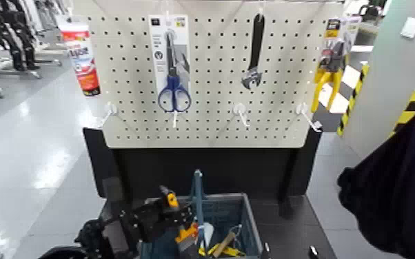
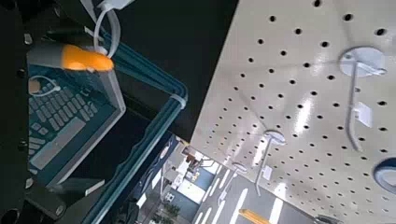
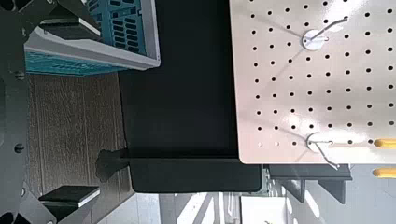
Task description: Put the yellow paint brush into the crate.
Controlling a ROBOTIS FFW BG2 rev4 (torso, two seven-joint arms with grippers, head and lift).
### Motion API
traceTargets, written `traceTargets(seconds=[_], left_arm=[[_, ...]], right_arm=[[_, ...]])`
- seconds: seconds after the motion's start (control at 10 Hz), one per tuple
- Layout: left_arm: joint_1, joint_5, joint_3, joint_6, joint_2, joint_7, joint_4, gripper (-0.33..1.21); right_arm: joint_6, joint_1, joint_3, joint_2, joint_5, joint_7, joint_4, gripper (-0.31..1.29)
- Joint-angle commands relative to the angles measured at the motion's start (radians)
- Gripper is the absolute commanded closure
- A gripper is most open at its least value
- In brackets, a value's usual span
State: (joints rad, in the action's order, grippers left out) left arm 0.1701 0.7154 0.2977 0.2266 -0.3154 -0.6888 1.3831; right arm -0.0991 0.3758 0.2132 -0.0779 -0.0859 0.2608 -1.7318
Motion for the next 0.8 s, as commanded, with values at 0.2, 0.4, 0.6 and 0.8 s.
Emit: traceTargets(seconds=[0.2, 0.4, 0.6, 0.8], left_arm=[[-0.087, -0.116, -0.117, -0.009, 0.010, 0.106, 0.208, 0.08], [-0.162, -0.188, -0.180, -0.019, 0.016, 0.183, 0.318, 0.08], [-0.245, -0.310, -0.238, -0.024, 0.053, 0.262, 0.410, 0.08], [-0.313, -0.396, -0.252, -0.082, 0.070, 0.350, 0.468, 0.09]], right_arm=[[0.002, 0.002, -0.002, 0.001, 0.000, 0.002, -0.003, 0.13], [0.004, 0.003, -0.002, 0.001, 0.000, 0.002, -0.005, 0.13], [0.002, 0.005, -0.005, 0.001, -0.002, 0.000, -0.006, 0.13], [0.001, 0.003, -0.003, 0.000, -0.003, 0.000, -0.008, 0.13]])
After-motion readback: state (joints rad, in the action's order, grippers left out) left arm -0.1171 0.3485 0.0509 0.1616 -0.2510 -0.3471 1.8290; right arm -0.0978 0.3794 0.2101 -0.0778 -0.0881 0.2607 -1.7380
